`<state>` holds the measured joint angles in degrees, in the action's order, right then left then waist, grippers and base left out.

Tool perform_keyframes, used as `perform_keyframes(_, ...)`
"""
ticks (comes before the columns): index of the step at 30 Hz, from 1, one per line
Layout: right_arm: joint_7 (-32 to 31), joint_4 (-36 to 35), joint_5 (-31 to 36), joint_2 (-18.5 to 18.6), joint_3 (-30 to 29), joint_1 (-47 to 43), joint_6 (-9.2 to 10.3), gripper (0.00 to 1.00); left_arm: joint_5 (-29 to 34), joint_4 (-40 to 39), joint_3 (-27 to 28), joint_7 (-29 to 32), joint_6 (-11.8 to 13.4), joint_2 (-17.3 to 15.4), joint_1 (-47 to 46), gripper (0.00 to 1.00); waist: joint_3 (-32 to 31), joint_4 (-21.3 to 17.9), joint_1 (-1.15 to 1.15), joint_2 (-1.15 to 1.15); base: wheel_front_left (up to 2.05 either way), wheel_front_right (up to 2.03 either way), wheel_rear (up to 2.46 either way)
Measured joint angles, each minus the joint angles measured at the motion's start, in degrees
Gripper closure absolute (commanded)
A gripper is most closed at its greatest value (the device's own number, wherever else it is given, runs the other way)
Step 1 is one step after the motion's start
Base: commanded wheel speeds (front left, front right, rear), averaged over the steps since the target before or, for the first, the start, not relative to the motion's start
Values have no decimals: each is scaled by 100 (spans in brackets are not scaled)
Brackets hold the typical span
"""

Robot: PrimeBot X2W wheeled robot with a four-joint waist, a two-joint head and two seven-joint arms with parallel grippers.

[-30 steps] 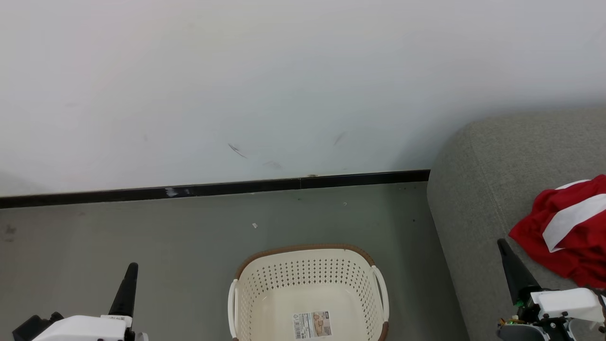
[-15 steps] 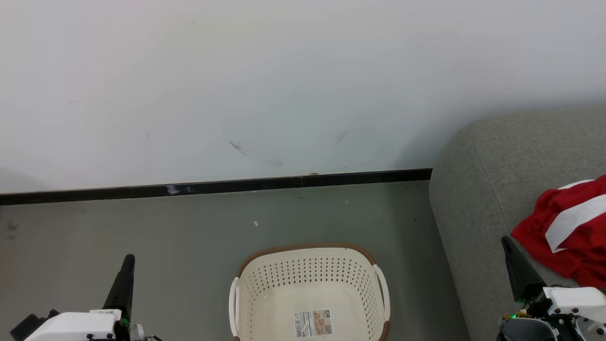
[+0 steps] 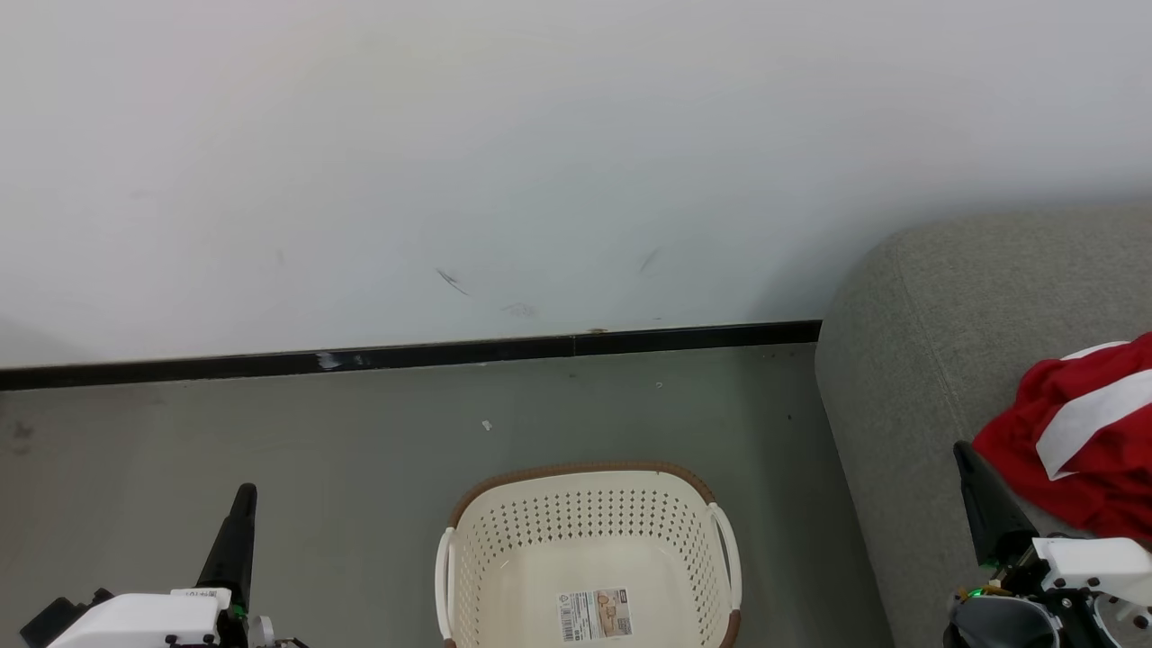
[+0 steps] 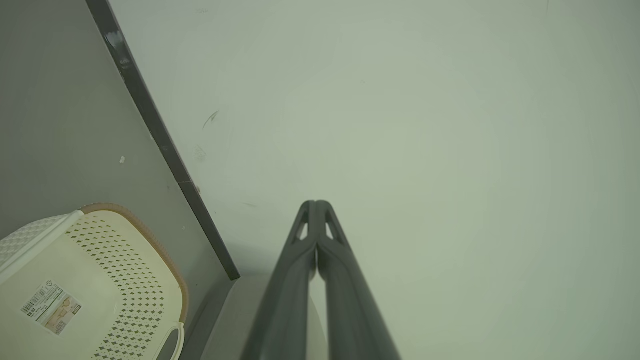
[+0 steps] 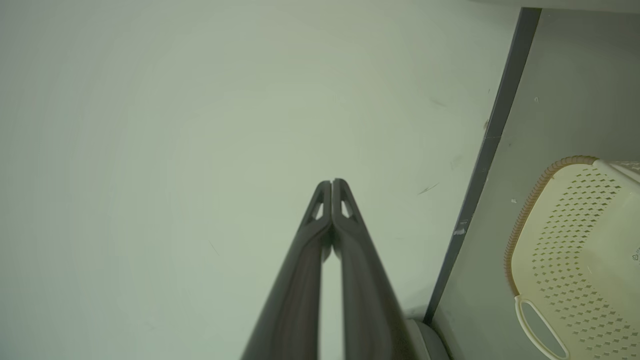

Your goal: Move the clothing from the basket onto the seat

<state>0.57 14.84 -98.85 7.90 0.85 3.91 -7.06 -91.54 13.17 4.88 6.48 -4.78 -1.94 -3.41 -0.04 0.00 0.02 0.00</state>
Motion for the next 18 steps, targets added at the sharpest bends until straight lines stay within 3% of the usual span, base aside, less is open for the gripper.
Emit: perform_keyframes(18,0,10,0,1,0,1,0,100,0,9,0,0,-24,1,0,100,0,-1,0,0,0,0,0)
